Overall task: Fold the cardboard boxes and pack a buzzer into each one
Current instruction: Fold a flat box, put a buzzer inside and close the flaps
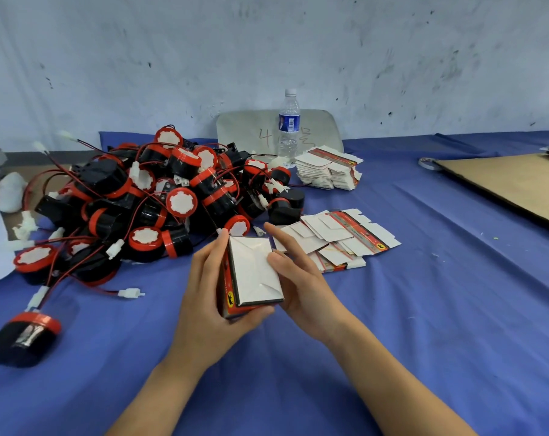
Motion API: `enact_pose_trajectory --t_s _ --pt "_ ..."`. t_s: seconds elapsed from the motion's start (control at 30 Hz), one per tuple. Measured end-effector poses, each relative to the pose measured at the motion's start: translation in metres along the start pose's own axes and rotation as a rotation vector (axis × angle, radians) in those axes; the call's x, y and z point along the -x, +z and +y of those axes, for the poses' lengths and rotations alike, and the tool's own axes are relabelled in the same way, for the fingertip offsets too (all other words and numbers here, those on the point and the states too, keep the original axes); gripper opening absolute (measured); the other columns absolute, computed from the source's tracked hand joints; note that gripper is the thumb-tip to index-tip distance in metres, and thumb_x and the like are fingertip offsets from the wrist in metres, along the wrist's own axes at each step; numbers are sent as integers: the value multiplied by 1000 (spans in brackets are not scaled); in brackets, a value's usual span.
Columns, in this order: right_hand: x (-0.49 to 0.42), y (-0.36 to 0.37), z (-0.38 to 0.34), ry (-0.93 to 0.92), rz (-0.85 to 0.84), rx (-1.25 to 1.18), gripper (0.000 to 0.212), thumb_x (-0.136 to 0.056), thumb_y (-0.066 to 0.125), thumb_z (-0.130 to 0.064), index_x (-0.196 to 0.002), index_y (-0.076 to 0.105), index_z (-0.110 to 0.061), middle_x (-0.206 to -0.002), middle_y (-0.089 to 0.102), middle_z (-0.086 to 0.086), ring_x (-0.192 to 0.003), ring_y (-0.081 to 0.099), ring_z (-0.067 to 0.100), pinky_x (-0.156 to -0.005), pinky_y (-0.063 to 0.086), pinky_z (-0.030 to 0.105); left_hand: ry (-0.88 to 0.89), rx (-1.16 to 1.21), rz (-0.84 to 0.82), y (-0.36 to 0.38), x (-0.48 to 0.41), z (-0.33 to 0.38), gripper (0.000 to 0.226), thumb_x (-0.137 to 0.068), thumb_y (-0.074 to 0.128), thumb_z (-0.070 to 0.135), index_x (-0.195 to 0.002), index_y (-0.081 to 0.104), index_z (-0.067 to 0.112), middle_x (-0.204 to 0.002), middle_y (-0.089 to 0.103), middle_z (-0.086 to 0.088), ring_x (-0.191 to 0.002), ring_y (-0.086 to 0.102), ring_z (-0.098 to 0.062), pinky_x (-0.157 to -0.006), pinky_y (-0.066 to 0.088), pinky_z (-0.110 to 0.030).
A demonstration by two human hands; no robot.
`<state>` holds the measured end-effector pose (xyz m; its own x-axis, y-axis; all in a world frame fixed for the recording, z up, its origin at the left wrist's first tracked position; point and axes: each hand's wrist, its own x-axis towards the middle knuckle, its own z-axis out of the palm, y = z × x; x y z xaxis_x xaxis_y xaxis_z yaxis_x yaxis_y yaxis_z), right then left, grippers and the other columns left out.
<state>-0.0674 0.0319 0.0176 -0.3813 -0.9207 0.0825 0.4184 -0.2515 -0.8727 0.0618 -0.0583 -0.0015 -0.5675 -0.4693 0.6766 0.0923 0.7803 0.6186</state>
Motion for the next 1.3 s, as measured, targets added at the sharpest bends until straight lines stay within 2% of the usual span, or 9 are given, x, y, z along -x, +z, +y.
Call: enact_pose_trajectory --t_s 0.2,0.33,0.53,0.67,0.77,0.87,1.07,1.17,1.3 --pt "-1 -6 -1 141 13 -83 65 -76 69 -22 -137 44 -26 -107 72 6 -84 69 24 -68 57 36 -119 130 -96 -3 -1 -12 99 -65 75 56 -144 15 58 -146 30 33 -133 35 8 -95 36 -3" --pt "-2 -5 -2 5 48 -22 64 -76 66 -11 -135 47 -27 -101 73 8 -84 69 23 -66 57 33 -170 150 -195 -1 0 -19 102 -66 76 56 -144 11 59 -150 31 24 -136 36 1 -103 45 -25" --pt "-1 -4 6 -268 156 255 51 -84 61 -4 -127 53 -29 -87 71 0 -76 62 11 -66 51 23 -106 -19 -185 -9 -4 -17 83 -76 48 78 -146 10 55 -153 18 34 -142 20 5 -115 22 -29" --pt "-2 -14 5 -572 391 730 60 -86 65 -1 -131 51 -38 -91 58 -20 -77 53 2 -74 44 15 -387 -460 285 -29 -8 -42 56 -92 51 45 -144 42 25 -152 36 -1 -146 19 -25 -117 13 -54" --pt "-5 -17 9 -690 329 1216 64 -78 68 -3 -134 53 -30 -114 58 -12 -103 53 11 -94 42 29 -776 -584 222 -52 -6 -67 61 -91 60 24 -148 36 24 -159 17 -9 -146 7 -40 -115 10 -57" --pt "-6 -17 20 -598 99 1430 63 -78 75 -12 -135 52 -26 -117 61 -2 -115 47 15 -111 27 42 -845 -676 117 -62 0 -77 54 -90 59 18 -142 45 19 -161 7 -6 -139 22 -42 -111 22 -53" --pt "-2 -8 21 -746 67 1312 37 -87 62 -23 -124 64 -16 -111 60 -6 -105 52 15 -98 32 8 -734 -477 230 -61 -3 -76 11 -83 62 -4 -82 66 6 -133 46 -15 -94 59 -33 -84 44 -33" --pt "1 -9 19 -727 119 1224 30 -89 61 -20 -118 66 -13 -110 59 -11 -104 53 10 -92 35 6 -722 -497 220 -61 -4 -77 7 -80 67 0 -83 68 6 -101 57 -14 -86 59 -32 -74 42 -32" --pt "3 -7 18 -734 170 1181 29 -91 55 -27 -113 68 -13 -100 66 -3 -96 55 9 -86 39 7 -775 -645 121 -57 -5 -76 6 -86 67 20 -90 67 15 -100 60 -10 -94 58 -35 -69 44 -36"
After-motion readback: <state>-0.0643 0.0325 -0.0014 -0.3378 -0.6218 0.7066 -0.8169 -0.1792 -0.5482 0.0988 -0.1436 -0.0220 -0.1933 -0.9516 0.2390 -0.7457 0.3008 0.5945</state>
